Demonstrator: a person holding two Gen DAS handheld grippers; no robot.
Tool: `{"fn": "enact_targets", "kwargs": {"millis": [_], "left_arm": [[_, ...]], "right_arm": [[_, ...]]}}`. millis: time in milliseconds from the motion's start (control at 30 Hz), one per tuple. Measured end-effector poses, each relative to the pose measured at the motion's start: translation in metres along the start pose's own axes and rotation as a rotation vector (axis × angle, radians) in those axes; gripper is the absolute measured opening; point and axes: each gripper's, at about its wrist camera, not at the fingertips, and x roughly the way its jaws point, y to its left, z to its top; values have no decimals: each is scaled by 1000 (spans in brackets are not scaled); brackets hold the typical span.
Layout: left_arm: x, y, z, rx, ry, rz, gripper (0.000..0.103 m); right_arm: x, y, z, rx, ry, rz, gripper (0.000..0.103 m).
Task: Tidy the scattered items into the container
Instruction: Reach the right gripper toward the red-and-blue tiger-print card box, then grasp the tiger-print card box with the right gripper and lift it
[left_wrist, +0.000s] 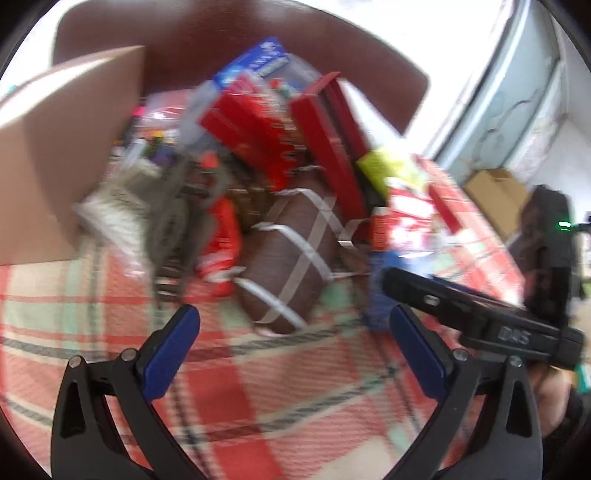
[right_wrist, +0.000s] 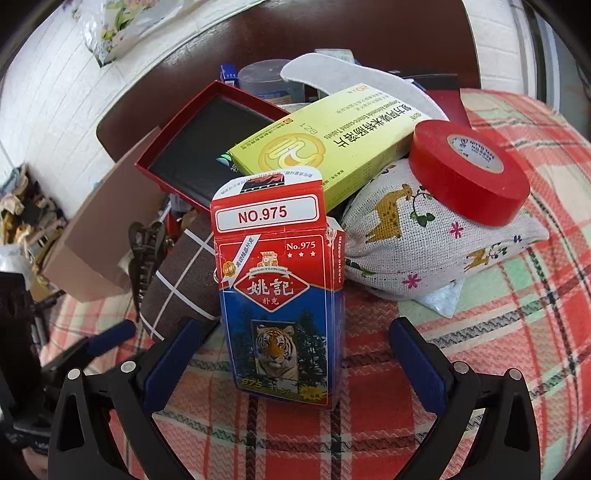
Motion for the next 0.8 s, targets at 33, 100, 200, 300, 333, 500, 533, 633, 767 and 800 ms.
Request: {"fn": "enact_targets", "kwargs": {"millis": [33,100,200,300,333,500,533,633,767,800], "left_arm": [[2,-3,-2,3,5,-34,103],[7,-12,-3,21,18,-82,102],[10,-24,-2,44,16,-68,102],[9,-27,2,30,34,-63,102],[6,-29,4,37,41,-49,102],[-11,-53,-2,111,-4,-79,102],[-7,-57,-3,116,-2,-106,102],[11,-60,-6,110,39,-157,99],[23,-67,-2,117,38,-148,86],[25,-65,-1,108,39,-155,77]], "right_arm": [[-2,-2,0,8,-3,18,103],[-4,-4,1,19,-5,50,103],[-5,-8,2,30,-2,78,103],[-5,-11,3,44,22,91,103],[-7,-13,3,48,16,106,103],[-7,-18,6,63,31,213,103],[-3,-21,7,91,57,258,103],[0,-24,8,99,71,287,103],[-1,-29,11,86,61,283,103],[-1,-29,13,80,57,290,103]]}}
